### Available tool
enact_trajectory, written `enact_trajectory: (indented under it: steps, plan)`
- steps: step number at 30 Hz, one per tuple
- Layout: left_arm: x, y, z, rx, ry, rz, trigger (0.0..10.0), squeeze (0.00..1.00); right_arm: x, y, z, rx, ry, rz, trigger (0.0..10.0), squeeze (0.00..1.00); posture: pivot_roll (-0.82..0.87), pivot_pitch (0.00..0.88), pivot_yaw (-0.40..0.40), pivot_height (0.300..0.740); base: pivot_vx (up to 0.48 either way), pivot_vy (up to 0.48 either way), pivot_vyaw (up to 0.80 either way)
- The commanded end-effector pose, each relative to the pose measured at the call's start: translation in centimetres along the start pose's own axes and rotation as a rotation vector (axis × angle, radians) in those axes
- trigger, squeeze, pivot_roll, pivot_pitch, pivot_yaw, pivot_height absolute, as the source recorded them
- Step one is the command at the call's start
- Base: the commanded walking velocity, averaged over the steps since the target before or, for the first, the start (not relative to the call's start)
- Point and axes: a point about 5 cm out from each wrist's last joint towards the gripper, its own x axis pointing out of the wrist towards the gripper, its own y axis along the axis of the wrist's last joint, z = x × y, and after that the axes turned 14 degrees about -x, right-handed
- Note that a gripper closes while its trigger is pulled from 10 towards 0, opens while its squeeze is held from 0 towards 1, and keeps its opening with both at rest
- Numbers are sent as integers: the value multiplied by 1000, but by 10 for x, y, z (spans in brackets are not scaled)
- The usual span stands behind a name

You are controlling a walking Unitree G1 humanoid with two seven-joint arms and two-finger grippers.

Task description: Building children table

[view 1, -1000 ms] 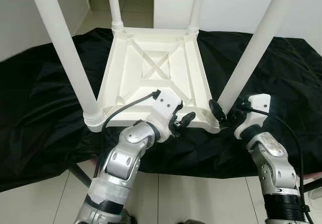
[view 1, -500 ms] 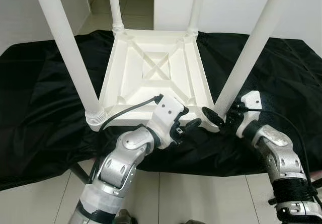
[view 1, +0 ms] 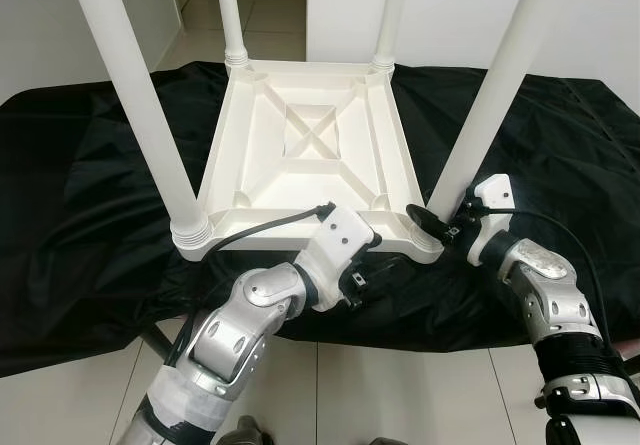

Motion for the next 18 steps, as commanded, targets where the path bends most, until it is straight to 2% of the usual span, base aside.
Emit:
enact_trajectory:
  steps: [1, 4, 6, 10, 15, 17, 18]
  plan:
    - [2, -2, 7, 22, -154, -58, 10000, 0, -1, -12, -8, 37, -3, -51, 10000, 0, -33, 0, 23, 740, 0, 0, 0]
    - [2, -3, 6, 25, -144, -60, 10000, 0, 0, -13, -10, 43, -16, -57, 10000, 0, -37, 0, 21, 740, 0, 0, 0]
    - [3, -1, 4, 24, -124, -44, 10000, 0, 4, -15, -12, 46, -123, -97, 10000, 0, -41, 0, 21, 740, 0, 0, 0]
    - [4, 3, 2, 20, -112, -10, 10000, 0, 7, -16, -19, 71, -213, -124, 10000, 0, -44, 0, 20, 740, 0, 0, 0]
    - [5, 6, 2, 14, -110, 6, 10000, 0, 8, -16, -28, 94, -256, -136, 10000, 0, -44, 0, 20, 740, 0, 0, 0]
    - [6, 6, 1, 13, -104, 7, 10000, 0, 9, -14, -32, 119, -295, -136, 10000, 0, -62, 0, 22, 740, 0, 0, 0]
    - [6, 6, 0, 12, -99, 10, 10000, 0, 9, -12, -35, 159, -368, -145, 10000, 0, -62, 0, 22, 740, 0, 0, 0]
